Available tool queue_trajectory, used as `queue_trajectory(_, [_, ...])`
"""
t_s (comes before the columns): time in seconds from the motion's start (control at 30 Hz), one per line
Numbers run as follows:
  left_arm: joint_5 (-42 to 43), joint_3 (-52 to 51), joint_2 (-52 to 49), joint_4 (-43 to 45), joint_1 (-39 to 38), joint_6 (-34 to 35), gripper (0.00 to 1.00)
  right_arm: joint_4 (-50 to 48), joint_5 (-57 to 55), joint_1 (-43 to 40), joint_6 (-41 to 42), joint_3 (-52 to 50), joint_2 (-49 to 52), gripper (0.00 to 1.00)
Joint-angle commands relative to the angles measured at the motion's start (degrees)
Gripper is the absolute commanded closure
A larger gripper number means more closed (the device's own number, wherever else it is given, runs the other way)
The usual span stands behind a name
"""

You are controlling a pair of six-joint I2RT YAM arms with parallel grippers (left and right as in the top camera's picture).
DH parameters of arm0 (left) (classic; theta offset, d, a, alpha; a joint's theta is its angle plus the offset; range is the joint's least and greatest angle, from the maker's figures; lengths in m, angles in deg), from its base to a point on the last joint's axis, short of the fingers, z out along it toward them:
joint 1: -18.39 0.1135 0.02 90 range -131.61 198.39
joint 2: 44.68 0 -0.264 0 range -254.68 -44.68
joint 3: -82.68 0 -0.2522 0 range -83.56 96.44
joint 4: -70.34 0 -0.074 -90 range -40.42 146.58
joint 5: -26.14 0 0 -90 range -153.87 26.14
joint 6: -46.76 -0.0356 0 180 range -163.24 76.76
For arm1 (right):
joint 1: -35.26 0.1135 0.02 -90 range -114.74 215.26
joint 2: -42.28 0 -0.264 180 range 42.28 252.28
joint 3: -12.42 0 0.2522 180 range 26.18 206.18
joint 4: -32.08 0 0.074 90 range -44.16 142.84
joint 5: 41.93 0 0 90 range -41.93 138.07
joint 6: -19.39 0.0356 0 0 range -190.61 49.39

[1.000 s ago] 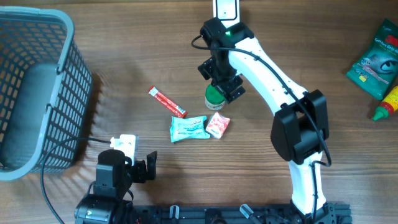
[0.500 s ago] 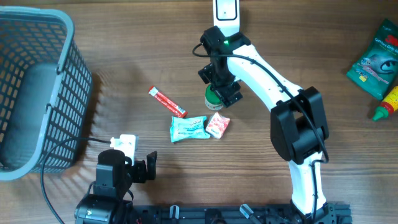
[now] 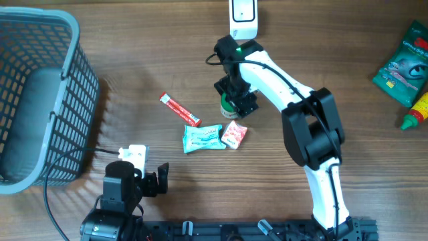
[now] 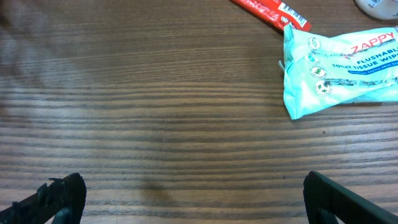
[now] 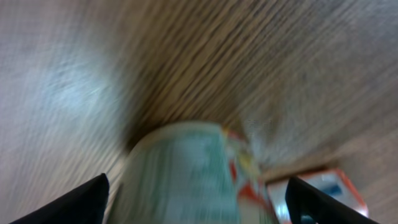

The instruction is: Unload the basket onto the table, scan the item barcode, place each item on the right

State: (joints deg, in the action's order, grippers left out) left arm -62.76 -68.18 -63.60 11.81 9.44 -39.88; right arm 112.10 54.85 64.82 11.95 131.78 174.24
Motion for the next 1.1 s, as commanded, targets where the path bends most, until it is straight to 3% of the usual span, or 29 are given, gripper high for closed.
queue_trajectory(0.0, [-0.6,-0.1,0.0,0.1,-0.3,0.1,0.0,0.4,-0.7,-0.2,-0.6,-0.4,2.1,0.15])
queue_trajectory(0.17, [-0.6,-0.1,0.0,0.1,-0.3,0.1,0.0,-0.4,-0.7,-0.3,-5.4,-0.3,2.1,0.31])
queue_trajectory(0.27, [-0.6,-0.1,0.0,0.1,-0.3,0.1,0.0,-1.0,-0.7,-0.3,-11.3,-0.1,2.1,0.34])
queue_trajectory(0.33, [-0.6,-0.1,0.0,0.1,-0.3,0.1,0.0,-1.0,-0.7,-0.6,-18.3,1.0,2.0,0.4])
queue_trajectory(0.43, [-0.6,-0.1,0.0,0.1,-0.3,0.1,0.0,0.9,0.5,-1.9,-27.8,4.4,0.9,0.41])
queue_trajectory(0.53, [-0.6,-0.1,0.0,0.1,-0.3,0.1,0.0,2.9,6.7,-3.5,-37.8,8.7,-0.7,0.41])
queue_trajectory(0.67, [-0.6,-0.1,0.0,0.1,-0.3,0.1,0.0,6.7,22.9,-5.9,-51.0,10.4,-4.5,0.41])
queue_trajectory(0.87, [-0.6,-0.1,0.0,0.1,-0.3,0.1,0.0,16.5,32.3,-7.2,-59.6,10.2,-5.9,0.41])
queue_trajectory(0.97, [-0.6,-0.1,0.0,0.1,-0.3,0.1,0.0,22.3,33.3,-7.0,-65.2,10.0,-5.9,0.46])
queue_trajectory(1.07, [-0.6,-0.1,0.0,0.1,-0.3,0.1,0.0,25.9,39.1,-6.9,-73.1,9.0,-6.6,0.57])
